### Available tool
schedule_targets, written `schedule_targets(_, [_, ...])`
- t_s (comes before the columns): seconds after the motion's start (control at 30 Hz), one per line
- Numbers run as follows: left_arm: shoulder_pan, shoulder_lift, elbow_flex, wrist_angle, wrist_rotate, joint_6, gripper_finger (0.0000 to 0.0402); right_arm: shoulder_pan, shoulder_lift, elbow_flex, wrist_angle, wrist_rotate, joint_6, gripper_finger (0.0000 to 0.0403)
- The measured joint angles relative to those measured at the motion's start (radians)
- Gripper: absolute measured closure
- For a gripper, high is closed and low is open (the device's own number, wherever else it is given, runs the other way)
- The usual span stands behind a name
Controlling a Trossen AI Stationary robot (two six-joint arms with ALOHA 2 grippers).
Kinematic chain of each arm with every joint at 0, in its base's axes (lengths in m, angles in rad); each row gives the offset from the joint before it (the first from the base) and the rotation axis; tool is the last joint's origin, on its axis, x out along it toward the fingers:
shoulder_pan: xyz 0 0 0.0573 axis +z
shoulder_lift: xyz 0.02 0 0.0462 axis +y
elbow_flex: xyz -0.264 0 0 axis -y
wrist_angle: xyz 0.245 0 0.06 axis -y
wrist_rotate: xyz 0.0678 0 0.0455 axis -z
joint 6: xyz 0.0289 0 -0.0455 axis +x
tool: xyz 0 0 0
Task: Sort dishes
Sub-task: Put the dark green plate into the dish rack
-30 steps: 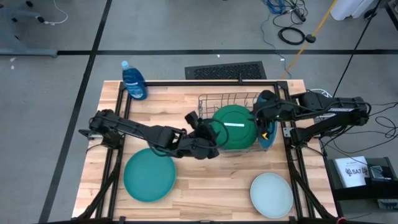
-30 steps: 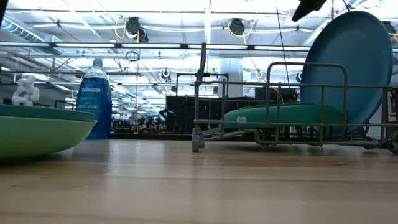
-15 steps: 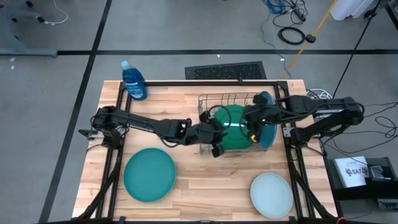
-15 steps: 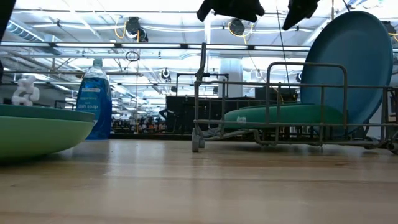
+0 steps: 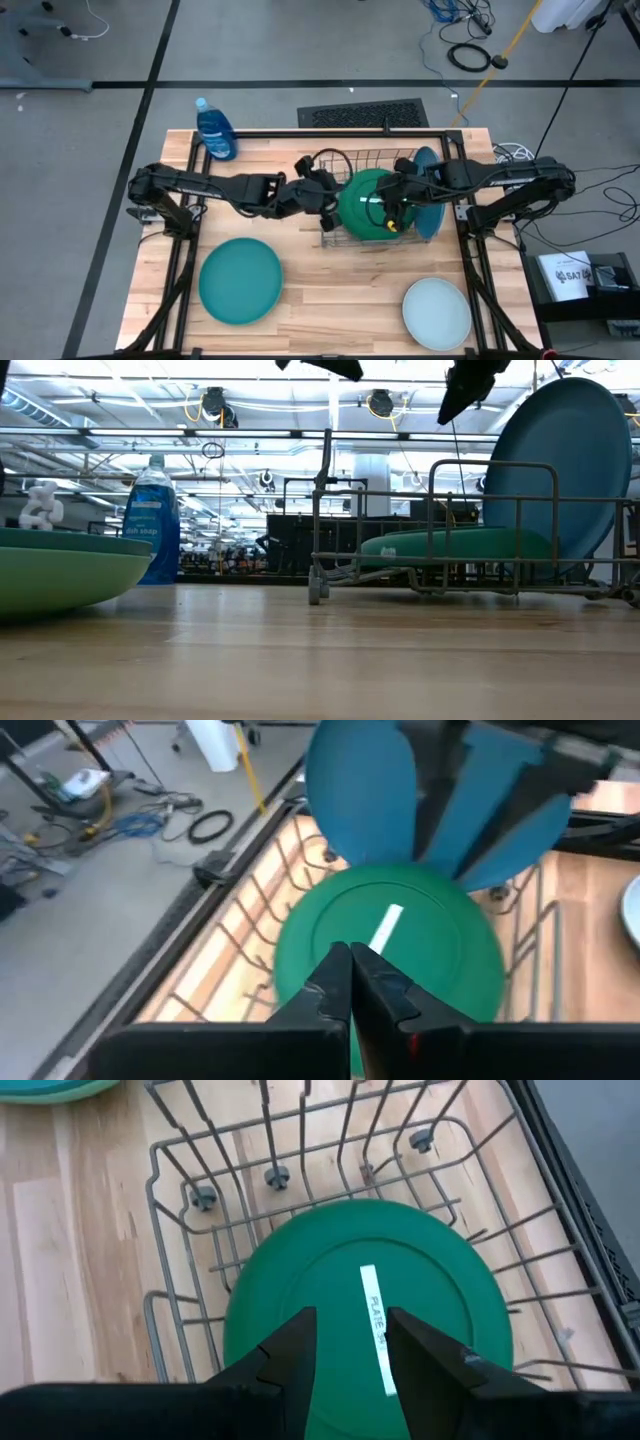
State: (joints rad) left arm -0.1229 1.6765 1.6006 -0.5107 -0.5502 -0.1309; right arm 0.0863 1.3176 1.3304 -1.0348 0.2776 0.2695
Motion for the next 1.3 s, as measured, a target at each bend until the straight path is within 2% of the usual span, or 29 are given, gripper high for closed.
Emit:
schedule_targets(0.17, [0.006,-0.089,-0.132,0.139,0.023,0.034,0.0400,0.007,0.054,0.000,0.018,0.004,0.000,0.0286])
schedule_targets(0.43, [0.067,-0.243,-0.480,0.496,0.224,-0.013,0.0401,-0.033,0.100,0.000,0.022,0.002,0.014,0.0286])
schedule_targets(0.6, [0.095,-0.287,-0.614,0.617,0.265,-0.069,0.0401,-0.072,0.152,0.000,0.059,-0.127,-0.021,0.0286])
schedule_targets(0.73, [0.099,-0.290,-0.659,0.665,0.269,-0.074,0.0401,-0.080,0.218,0.000,0.115,-0.196,-0.045,0.0283])
schedule_targets(1.0, [0.100,-0.290,-0.670,0.685,0.287,-0.050,0.0401,-0.087,0.356,0.000,0.075,-0.179,0.015,0.0247])
schedule_targets(1.3, [0.104,-0.290,-0.670,0.686,0.287,-0.037,0.0401,-0.087,0.441,0.000,0.066,-0.181,0.050,0.0269])
